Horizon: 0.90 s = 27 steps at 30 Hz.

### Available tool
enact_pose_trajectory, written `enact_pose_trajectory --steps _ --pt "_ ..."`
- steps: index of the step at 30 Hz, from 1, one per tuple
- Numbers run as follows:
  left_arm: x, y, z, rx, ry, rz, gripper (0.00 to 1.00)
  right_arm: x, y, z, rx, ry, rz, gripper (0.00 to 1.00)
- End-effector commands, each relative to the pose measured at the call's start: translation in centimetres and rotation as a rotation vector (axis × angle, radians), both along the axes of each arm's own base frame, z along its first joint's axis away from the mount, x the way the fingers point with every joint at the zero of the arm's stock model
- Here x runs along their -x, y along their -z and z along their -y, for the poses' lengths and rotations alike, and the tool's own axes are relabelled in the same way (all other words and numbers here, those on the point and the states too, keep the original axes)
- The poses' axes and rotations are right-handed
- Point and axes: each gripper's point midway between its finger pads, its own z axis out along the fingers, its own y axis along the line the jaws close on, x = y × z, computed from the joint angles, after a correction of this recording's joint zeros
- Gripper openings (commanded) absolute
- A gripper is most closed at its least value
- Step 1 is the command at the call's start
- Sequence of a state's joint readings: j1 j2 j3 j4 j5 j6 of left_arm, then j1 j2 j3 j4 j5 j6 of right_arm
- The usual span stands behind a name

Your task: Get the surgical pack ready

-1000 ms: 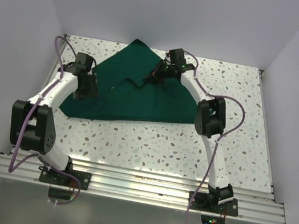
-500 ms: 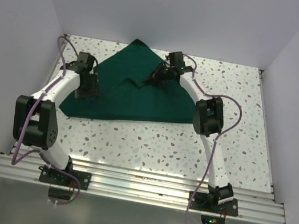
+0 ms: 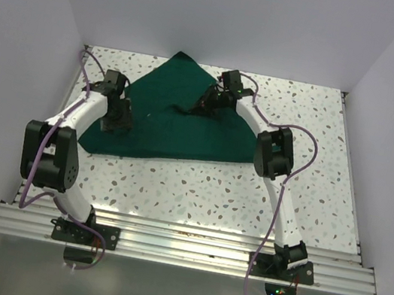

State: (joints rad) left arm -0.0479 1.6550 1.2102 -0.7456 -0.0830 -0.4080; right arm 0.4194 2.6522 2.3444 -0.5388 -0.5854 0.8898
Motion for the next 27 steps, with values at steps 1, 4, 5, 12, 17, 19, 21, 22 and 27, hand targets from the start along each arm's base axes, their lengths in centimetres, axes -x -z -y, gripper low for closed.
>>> enact_pose_trajectory --steps 1,4,5,12,17,19,21,22,27 --pt "-2.1 -1.5 0.3 0.018 0.008 0.077 0.57 -0.6 -0.2 0.1 0.012 -0.004 0.033 0.24" --pt "-2.1 -1.7 0.4 0.021 0.006 0.082 0.57 -0.8 -0.8 -0.2 -0.004 -0.007 0.049 0.34" --pt "-2.0 -1.8 0.3 0.02 0.007 0.082 0.57 -1.0 -1.1 -0.3 -0.01 -0.005 0.059 0.36" --pt "-2.0 -2.6 0.1 0.011 -0.001 0.102 0.57 -3.0 -5.9 -1.0 -0.077 0.006 0.175 0.48" --pt "-2.4 -3.5 -0.1 0.005 -0.012 0.123 0.58 -3.6 -11.3 -1.8 -0.115 -0.032 0.361 0.5" --pt "-2.5 -3.7 -0.1 0.002 -0.017 0.13 0.58 -3.3 -11.7 -2.1 -0.101 -0.056 0.399 0.52" --pt "-2.5 -3.6 -0.1 0.002 -0.018 0.128 0.58 -3.0 -11.8 -2.4 -0.091 -0.074 0.416 0.52" --pt "-2.6 -3.7 -0.1 0.002 -0.019 0.13 0.58 -2.8 -11.7 -2.5 -0.083 -0.079 0.418 0.52" --pt "-2.5 -3.5 0.1 0.013 -0.022 0.127 0.58 -1.2 -9.2 -4.3 -0.065 -0.122 0.369 0.45"
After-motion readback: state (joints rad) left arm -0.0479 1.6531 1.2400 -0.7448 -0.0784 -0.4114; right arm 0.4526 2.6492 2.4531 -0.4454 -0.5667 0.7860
